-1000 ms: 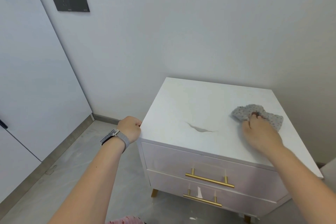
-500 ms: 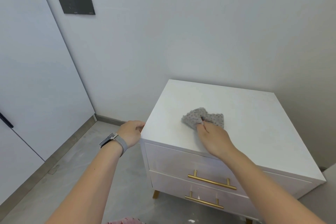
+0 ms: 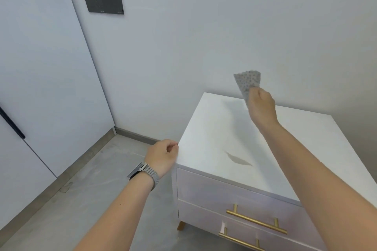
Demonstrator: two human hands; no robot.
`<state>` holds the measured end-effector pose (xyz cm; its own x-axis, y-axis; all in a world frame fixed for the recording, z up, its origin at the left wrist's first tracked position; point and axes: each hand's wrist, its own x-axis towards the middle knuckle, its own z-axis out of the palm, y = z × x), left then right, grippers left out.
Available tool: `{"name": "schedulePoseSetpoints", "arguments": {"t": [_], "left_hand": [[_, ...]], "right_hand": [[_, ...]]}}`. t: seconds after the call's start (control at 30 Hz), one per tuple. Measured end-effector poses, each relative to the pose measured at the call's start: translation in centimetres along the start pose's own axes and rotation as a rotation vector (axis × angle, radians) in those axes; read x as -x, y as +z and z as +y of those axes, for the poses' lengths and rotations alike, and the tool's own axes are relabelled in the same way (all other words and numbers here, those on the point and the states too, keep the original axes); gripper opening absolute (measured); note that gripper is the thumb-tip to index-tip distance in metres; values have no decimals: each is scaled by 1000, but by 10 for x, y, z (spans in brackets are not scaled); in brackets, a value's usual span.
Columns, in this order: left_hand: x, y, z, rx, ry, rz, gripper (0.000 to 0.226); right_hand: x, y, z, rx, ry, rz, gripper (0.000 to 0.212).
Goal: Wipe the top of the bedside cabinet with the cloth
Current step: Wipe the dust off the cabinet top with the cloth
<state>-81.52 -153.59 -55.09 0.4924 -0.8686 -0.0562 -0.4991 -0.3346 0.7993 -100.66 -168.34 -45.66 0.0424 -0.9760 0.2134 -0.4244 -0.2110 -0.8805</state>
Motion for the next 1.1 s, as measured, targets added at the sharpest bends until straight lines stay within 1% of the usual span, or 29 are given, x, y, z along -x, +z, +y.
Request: {"name": "schedulePoseSetpoints", "arguments": {"t": [0.03, 0.1, 0.17, 0.23, 0.27, 0.33, 0.4, 0.47, 0.57, 0.63, 0.73, 0.87, 0.93, 1.0, 1.03, 1.07, 1.1], "left_hand": [[-1, 0, 0, 6, -9, -9, 26], [-2, -1, 0, 27, -28, -35, 24], [-4, -3, -1, 75, -72, -32, 21], [-6, -6, -1, 179, -166, 32, 19], [-7, -8, -1, 231, -207, 75, 19], [-10, -11, -2, 280, -233, 124, 22], [-9, -14, -3, 293, -244, 127, 21], [-8, -16, -6, 283, -264, 112, 21], [-3, -17, -7, 264, -296, 80, 22], [-2, -19, -7, 262, -306, 61, 23], [0, -20, -6, 245, -296, 67, 24], [6, -19, 0, 198, -238, 88, 23], [7, -17, 3, 173, -204, 92, 21], [7, -15, 5, 150, -190, 87, 21], [6, -14, 6, 148, -194, 85, 21], [6, -14, 5, 161, -210, 90, 21], [6, -14, 6, 193, -243, 91, 22]], "right_hand": [[-5, 15, -5, 77, -50, -67, 34], [-12, 51, -3, 269, -107, -273, 37], [-13, 84, 10, 438, -94, -446, 44], [-5, 106, 18, 525, -128, -504, 48], [-1, 111, 18, 547, -166, -511, 47], [11, 115, 14, 570, -242, -556, 46], [25, 108, 10, 587, -321, -634, 47], [37, 96, 9, 605, -376, -701, 42], [48, 77, 12, 584, -395, -806, 40], [53, 66, 15, 506, -379, -858, 40], [56, 53, 24, 380, -353, -891, 39], [54, 35, 32, 333, -357, -898, 40], [56, 31, 26, 233, -308, -863, 36], [61, 34, 16, 64, -251, -755, 36], [64, 37, 10, 31, -261, -696, 38], [68, 42, 6, 67, -315, -657, 40], [73, 47, 5, 148, -410, -658, 39]]}}
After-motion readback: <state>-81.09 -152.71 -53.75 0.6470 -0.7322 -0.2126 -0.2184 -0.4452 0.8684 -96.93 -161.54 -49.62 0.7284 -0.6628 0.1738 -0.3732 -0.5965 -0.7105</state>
